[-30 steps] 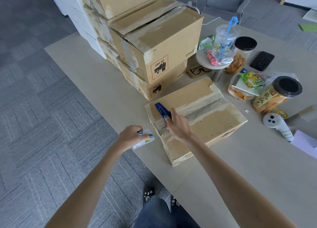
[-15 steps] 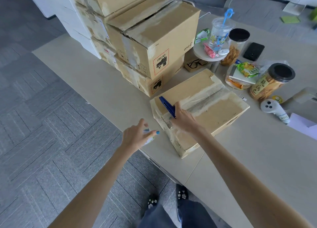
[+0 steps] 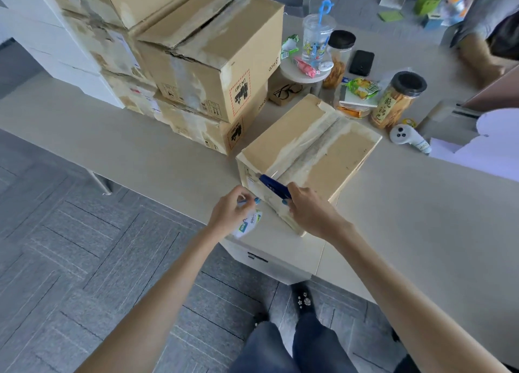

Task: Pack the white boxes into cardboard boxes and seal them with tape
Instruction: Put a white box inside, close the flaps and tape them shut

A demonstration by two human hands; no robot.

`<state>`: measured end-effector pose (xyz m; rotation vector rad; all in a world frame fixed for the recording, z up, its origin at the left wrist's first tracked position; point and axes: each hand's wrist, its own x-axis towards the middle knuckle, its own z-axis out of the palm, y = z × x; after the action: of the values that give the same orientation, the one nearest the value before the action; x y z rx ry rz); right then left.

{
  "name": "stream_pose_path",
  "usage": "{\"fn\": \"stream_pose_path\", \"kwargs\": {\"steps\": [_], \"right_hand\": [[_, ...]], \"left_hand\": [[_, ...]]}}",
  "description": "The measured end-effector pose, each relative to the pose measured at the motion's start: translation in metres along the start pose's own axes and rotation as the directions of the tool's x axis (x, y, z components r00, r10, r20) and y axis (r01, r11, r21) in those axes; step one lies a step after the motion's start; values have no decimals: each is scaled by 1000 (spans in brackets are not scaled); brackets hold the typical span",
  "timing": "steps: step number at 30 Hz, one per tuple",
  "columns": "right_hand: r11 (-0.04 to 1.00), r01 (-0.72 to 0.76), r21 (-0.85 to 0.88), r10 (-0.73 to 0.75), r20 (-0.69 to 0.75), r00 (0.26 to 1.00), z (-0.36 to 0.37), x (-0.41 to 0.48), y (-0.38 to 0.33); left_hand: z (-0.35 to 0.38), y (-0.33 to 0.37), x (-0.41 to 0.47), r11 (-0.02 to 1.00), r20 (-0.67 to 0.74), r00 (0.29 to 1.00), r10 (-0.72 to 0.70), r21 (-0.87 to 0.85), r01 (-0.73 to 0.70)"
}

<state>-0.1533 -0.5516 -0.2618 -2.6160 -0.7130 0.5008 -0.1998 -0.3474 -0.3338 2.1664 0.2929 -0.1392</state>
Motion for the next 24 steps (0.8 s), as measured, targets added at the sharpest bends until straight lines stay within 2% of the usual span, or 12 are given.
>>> {"fn": "stream_pose_path", "kwargs": {"steps": [2, 7, 18, 24], "right_hand": [[994, 1, -112, -6, -40, 999, 1, -11, -2], [960, -25, -278, 9, -61, 998, 5, -25, -13], [913, -61, -403, 41, -60, 997, 15, -20, -39], [921, -75, -383, 47, -83, 995, 16, -25, -39]], "left_hand": [[-1, 0, 0, 996, 12, 1000, -22, -81, 23], [-4, -6, 2, 996, 41, 998, -44, -72, 47], [-5, 6, 4, 993, 19, 994, -111, 50, 110], [-2, 9, 5, 984, 0, 991, -136, 120, 135]]}}
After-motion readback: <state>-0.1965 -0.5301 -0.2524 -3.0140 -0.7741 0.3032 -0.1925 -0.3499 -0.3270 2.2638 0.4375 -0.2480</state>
